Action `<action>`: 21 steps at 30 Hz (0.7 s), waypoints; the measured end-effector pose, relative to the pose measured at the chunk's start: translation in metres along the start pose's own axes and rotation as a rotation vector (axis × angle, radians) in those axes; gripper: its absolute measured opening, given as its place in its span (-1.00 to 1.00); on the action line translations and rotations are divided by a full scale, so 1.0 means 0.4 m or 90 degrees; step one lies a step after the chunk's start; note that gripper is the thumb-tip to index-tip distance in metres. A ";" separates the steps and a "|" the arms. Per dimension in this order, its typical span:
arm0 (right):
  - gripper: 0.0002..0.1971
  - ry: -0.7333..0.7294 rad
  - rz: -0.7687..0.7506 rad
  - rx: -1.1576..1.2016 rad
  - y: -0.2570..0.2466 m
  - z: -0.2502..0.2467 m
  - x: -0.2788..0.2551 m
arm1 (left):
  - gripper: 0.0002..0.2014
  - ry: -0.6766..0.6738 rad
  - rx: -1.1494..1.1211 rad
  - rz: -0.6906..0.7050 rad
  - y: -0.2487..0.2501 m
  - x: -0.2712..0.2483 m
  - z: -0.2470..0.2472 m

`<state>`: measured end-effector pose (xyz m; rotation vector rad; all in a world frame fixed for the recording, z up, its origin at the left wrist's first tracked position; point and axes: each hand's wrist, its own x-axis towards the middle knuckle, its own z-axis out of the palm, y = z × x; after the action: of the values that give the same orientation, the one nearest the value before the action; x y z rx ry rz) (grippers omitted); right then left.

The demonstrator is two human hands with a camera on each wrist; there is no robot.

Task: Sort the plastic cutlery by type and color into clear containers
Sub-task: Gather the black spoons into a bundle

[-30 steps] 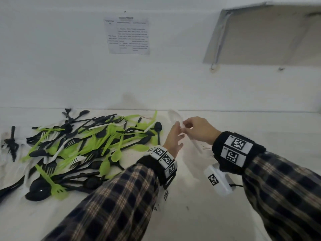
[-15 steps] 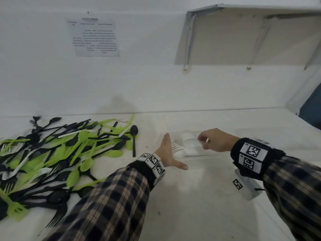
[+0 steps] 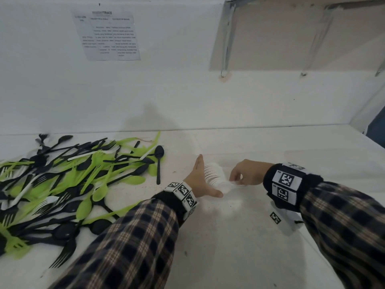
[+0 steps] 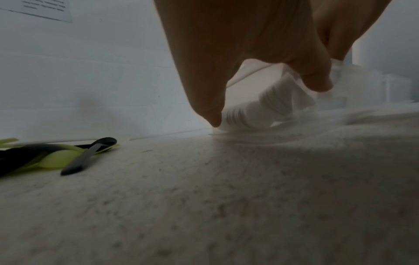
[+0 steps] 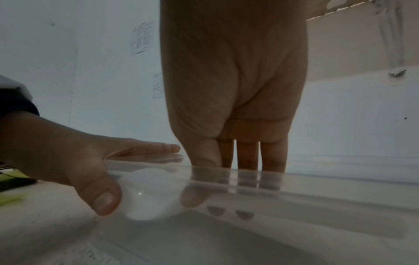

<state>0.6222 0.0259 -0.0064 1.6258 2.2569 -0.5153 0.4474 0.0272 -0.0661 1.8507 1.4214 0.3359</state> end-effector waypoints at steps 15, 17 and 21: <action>-0.74 0.102 -0.028 -0.059 -0.015 0.030 0.065 | 0.33 -0.006 -0.056 -0.020 -0.008 0.004 0.004; -0.69 0.109 -0.031 -0.054 -0.013 0.035 0.073 | 0.32 -0.010 -0.053 -0.020 -0.010 0.006 0.004; -0.27 0.099 -0.016 -0.022 -0.014 0.045 0.079 | 0.32 -0.020 -0.070 -0.021 -0.014 0.008 0.006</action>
<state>0.6080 0.0426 -0.0360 1.6760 2.3861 -0.3647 0.4461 0.0299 -0.0722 1.7343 1.3835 0.3594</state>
